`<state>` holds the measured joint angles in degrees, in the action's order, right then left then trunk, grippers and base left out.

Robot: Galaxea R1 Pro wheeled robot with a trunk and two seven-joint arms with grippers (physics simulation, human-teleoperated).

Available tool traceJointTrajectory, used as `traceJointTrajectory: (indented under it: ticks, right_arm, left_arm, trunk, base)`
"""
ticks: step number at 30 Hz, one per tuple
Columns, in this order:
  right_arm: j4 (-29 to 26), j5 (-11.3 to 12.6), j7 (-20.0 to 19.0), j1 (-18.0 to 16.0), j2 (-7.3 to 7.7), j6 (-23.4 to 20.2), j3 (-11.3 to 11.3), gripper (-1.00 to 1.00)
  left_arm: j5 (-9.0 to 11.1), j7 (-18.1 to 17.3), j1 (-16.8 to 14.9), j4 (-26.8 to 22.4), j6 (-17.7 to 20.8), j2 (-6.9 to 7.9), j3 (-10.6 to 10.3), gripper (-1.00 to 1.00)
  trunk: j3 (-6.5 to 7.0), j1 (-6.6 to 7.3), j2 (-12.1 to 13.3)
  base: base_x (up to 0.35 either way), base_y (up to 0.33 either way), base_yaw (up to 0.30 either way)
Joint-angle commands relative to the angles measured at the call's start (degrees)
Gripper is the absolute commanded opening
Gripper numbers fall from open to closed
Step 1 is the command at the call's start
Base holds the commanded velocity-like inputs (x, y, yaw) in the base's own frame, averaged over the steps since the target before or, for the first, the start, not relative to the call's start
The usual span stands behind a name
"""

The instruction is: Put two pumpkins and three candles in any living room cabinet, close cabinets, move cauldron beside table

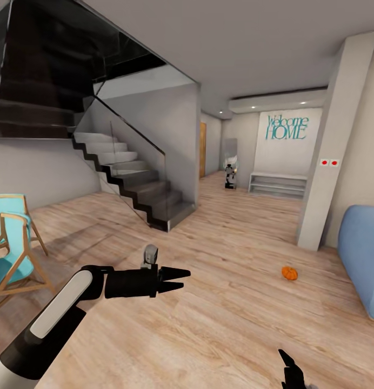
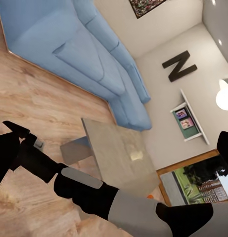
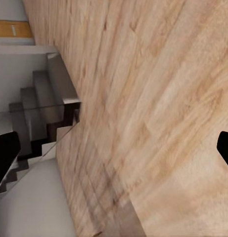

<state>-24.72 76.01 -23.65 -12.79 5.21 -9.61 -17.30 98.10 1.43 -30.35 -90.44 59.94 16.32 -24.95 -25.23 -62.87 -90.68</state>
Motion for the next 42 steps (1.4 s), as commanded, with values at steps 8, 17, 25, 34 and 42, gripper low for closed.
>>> traceJointTrajectory:
  ticks: [8, 17, 25, 34, 42]
  right_arm:
    - [0.03, 0.54, -0.17, -0.04, -0.02, -0.58, -0.28, 1.0]
    - [0.08, 0.54, -0.17, -0.04, -0.02, -0.58, -0.28, 1.0]
    - [0.11, 0.52, -0.17, -0.04, -0.02, -0.58, -0.28, 1.0]
    - [0.11, 0.47, -0.17, -0.04, -0.02, -0.58, -0.28, 1.0]
    - [0.08, 0.48, -0.17, -0.04, -0.02, -0.58, -0.28, 1.0]
  left_arm:
    - [0.17, 0.2, -0.06, 0.0, 0.06, 0.03, -0.08, 1.0]
    - [-2.81, 0.02, -0.05, 0.0, 0.06, -0.78, 0.06, 1.0]
    - [-3.36, -0.02, -0.03, 0.0, 0.06, -1.17, 0.08, 1.0]
    - [-3.46, 0.05, -0.05, 0.06, 0.06, -1.24, 0.08, 1.0]
    - [-3.71, 0.27, -0.04, 2.26, 0.06, -1.5, 0.08, 1.0]
  trunk:
    - [-0.07, -0.03, -0.03]
    - [-0.07, -0.03, -0.03]
    - [-0.07, -0.03, -0.03]
    - [-0.07, -0.03, -0.03]
    - [-0.07, -0.03, -0.03]
  base:
    - [0.33, 0.0, -0.027]
    - [0.33, 0.0, -0.224]
    - [0.33, 0.0, -0.27]
    - [0.33, 0.0, -0.273]
    - [0.33, 0.0, -0.274]
